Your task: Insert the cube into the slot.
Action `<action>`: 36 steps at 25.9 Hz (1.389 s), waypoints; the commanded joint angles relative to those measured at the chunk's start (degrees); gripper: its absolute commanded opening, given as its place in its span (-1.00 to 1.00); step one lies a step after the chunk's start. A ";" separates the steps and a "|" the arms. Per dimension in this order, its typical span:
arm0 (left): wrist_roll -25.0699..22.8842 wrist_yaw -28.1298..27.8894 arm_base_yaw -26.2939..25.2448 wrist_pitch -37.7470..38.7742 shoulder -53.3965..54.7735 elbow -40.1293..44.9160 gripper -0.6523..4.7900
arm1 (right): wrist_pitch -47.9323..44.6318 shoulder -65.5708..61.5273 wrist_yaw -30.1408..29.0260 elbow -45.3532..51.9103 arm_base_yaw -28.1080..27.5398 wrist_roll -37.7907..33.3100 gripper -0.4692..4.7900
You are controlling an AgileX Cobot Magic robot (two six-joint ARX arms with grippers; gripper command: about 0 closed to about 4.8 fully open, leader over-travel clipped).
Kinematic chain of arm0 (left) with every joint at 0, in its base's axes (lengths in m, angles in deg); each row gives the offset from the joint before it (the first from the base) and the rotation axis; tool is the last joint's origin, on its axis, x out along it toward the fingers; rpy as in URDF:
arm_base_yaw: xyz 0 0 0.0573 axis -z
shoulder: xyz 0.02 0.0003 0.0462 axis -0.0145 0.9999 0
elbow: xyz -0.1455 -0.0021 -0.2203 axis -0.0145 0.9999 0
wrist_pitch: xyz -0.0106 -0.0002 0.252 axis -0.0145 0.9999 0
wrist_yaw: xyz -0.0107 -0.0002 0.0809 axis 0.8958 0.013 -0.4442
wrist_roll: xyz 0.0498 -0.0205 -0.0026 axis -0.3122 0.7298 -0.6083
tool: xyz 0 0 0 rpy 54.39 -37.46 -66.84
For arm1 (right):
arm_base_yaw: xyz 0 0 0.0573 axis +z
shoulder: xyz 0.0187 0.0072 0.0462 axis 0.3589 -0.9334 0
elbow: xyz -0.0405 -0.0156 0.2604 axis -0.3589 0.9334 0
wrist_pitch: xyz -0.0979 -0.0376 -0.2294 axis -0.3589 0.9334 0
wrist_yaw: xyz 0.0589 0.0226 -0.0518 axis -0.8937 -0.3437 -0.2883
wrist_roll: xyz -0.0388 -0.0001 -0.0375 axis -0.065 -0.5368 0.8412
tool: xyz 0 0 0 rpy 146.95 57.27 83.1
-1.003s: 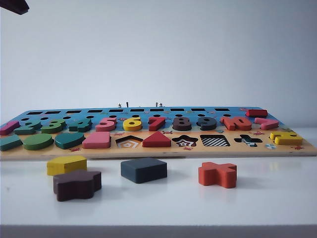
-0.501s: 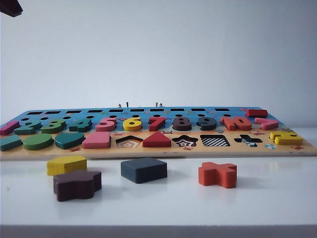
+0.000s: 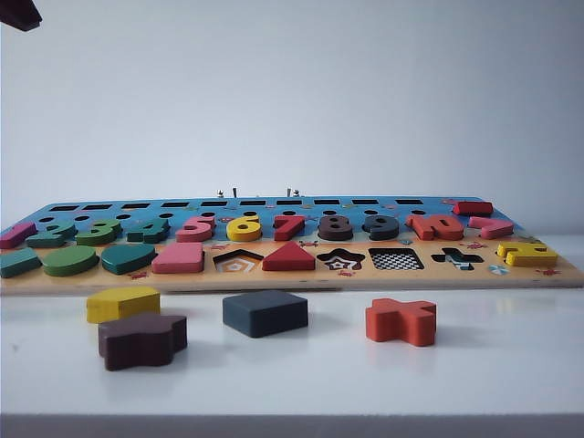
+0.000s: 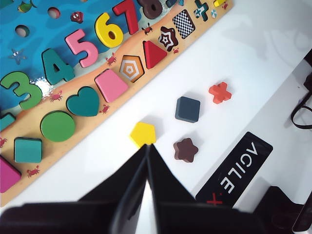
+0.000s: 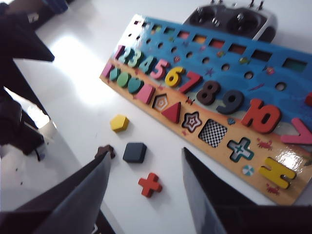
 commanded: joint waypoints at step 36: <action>-0.04 0.46 -0.04 -0.46 -0.04 -0.24 -0.70 | -8.31 -44.19 35.08 -10.12 42.45 -22.25 0.76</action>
